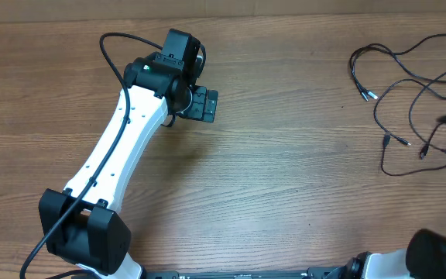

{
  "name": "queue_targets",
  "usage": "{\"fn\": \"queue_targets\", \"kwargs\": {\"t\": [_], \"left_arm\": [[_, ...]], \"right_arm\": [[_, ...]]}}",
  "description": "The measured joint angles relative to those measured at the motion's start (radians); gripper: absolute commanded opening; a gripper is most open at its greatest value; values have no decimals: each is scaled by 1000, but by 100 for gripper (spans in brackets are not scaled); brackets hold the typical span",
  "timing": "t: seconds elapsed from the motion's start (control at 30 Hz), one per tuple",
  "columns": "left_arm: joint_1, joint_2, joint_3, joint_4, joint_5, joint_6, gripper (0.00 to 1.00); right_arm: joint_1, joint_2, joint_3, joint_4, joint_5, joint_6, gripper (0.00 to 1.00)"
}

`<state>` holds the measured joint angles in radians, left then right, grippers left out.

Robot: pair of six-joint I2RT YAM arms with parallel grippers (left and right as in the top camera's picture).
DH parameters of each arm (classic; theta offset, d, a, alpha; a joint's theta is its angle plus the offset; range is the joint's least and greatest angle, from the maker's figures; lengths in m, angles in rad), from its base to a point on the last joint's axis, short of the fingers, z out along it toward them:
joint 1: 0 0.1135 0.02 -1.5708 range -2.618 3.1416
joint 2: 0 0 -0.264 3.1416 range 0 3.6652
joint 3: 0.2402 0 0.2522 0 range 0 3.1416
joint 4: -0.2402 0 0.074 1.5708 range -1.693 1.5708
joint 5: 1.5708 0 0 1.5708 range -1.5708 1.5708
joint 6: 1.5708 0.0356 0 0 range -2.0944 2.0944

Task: Untangle cables
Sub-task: 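Lower the cable onto the right-side cables and open the right gripper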

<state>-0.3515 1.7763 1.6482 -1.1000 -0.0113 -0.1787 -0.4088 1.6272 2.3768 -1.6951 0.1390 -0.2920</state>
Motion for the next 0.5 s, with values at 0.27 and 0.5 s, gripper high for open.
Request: {"fn": "queue_targets", "kwargs": {"t": [0.27,0.5], "left_arm": [[0,0,0,0,0,0,100],[0,0,0,0,0,0,100]], "right_arm": [[-4,112,0,0,-50,-15,4],[-33,185,0,0,-87,-32,4]]}}
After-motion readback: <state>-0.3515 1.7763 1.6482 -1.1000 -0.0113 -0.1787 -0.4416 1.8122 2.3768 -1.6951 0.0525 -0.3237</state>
